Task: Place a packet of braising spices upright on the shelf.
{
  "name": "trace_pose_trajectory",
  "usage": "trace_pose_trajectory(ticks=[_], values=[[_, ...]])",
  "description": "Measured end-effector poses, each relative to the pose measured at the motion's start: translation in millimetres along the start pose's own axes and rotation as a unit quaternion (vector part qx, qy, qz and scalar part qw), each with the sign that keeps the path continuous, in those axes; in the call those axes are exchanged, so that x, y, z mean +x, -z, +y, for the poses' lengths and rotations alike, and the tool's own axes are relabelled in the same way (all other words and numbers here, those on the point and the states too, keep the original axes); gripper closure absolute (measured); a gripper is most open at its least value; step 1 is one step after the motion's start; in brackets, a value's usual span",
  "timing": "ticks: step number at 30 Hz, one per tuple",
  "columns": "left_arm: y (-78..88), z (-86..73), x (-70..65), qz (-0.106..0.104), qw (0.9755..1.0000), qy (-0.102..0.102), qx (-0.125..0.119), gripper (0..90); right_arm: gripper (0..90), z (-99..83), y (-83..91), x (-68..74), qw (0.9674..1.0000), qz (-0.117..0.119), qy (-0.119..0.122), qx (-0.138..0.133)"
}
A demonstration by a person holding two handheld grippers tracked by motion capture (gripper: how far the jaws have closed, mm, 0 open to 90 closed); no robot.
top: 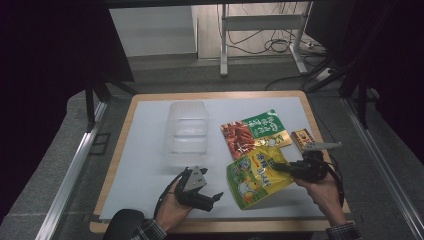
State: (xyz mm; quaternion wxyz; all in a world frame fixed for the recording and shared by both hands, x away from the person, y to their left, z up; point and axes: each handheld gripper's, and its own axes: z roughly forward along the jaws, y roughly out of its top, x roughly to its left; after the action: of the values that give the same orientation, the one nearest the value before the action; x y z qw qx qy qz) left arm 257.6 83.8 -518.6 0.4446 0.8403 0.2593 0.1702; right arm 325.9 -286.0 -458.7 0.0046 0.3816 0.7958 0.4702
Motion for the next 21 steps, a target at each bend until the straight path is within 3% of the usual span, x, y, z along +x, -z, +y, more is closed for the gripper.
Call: trace_pose_trajectory(ticks=[8,21], values=[[2.4,-2.0,-1.4,0.009,0.9999,-0.012,-0.003,7.3,88.6,12.4,1.0,9.1,0.9999,0.014,0.009,-0.002],[7.8,-4.4,-0.8,0.016,0.9997,-0.012,-0.012,5.6,88.7,36.6,12.6,22.3,0.9991,0.021,0.029,-0.024]])
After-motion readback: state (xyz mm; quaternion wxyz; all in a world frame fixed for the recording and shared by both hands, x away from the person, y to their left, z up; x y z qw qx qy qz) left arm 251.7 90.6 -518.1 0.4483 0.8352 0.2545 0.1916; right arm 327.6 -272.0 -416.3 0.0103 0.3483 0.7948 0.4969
